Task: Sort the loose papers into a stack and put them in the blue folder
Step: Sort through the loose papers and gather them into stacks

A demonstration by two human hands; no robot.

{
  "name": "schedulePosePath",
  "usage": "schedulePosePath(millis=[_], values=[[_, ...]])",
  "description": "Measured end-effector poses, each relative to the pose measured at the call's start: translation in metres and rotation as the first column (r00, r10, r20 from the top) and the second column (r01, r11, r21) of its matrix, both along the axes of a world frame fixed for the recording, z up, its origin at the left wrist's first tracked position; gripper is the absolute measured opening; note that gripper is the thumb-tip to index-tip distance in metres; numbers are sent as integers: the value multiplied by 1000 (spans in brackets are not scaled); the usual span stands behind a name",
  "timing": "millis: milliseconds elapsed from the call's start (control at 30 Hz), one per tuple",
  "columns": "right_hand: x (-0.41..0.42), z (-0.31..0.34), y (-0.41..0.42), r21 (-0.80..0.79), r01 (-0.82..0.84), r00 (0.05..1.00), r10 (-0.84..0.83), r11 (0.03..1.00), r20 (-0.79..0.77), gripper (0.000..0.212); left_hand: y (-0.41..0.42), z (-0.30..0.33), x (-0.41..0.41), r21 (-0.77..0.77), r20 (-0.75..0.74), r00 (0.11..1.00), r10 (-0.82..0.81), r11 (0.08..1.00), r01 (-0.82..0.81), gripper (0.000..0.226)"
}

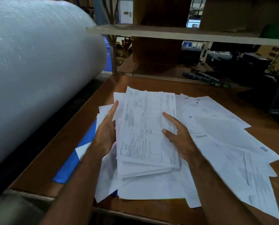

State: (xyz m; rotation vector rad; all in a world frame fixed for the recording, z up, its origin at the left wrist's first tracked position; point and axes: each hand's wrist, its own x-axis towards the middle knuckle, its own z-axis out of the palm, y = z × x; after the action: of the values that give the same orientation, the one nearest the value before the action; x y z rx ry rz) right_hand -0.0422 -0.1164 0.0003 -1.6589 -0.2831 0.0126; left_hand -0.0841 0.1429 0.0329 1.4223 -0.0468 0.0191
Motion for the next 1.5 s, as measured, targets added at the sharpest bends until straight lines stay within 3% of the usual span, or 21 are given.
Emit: schedulePosePath(millis=[67,100,133,200,367,533,600,733,833,900,967,1067,1167,1233,1267,1333,1367,1400,1500], values=[[3,-4,3,-94,66,995,-57,993,86,53,1,2,1,-55,-66,997,-32,998,29,35],[3,-4,5,-146,89,990,-71,985,123,53,0,3,-2,30,-34,998,-47,998,48,40],[4,-3,8,-190,89,988,-62,978,145,53,5,-1,-2,100,-13,998,-68,993,69,56],[2,1,12,-221,11,991,19,975,134,55,13,-2,-5,70,-18,994,-111,991,112,73],[3,16,15,-145,-187,980,195,972,48,57,34,6,-5,74,-8,981,-194,978,194,77],[3,23,35,2,-116,990,115,993,85,60,32,12,-8,73,44,994,-99,993,96,41],[3,27,45,80,-110,990,102,991,102,61,35,12,-10,86,54,996,-73,994,68,38],[13,26,53,-12,-180,979,181,984,91,66,51,19,-16,52,16,998,-62,997,61,58],[17,27,54,-26,-225,969,227,974,102,55,62,21,-18,39,33,991,-126,991,125,77],[15,32,54,91,-200,979,194,976,70,49,63,19,-16,-10,42,976,-214,977,215,83],[15,35,54,144,-190,981,184,971,55,46,60,16,-14,-77,16,976,-216,973,216,73],[19,31,55,50,-135,986,129,990,110,43,53,10,-10,-97,-11,995,-97,991,96,48],[26,21,59,-159,96,976,-61,983,209,45,48,2,-6,-14,-19,1000,-21,1000,20,52],[30,15,54,-369,180,958,-78,912,275,57,48,-2,-4,61,-27,998,50,997,-49,54],[33,12,46,-539,181,964,-41,823,261,68,51,-3,-3,83,-29,995,97,992,-94,54],[38,10,19,-884,84,995,11,461,100,92,59,-6,0,117,-40,986,164,980,-158,54],[40,10,2,-953,6,1000,-22,302,0,104,62,-8,0,135,-53,982,182,975,-174,55],[41,11,-15,-970,-65,994,-74,232,-84,114,65,-9,0,144,-66,978,196,972,-185,56],[45,11,-58,-952,-186,966,-130,243,-222,135,68,-15,4,131,-89,975,203,973,-190,58]])
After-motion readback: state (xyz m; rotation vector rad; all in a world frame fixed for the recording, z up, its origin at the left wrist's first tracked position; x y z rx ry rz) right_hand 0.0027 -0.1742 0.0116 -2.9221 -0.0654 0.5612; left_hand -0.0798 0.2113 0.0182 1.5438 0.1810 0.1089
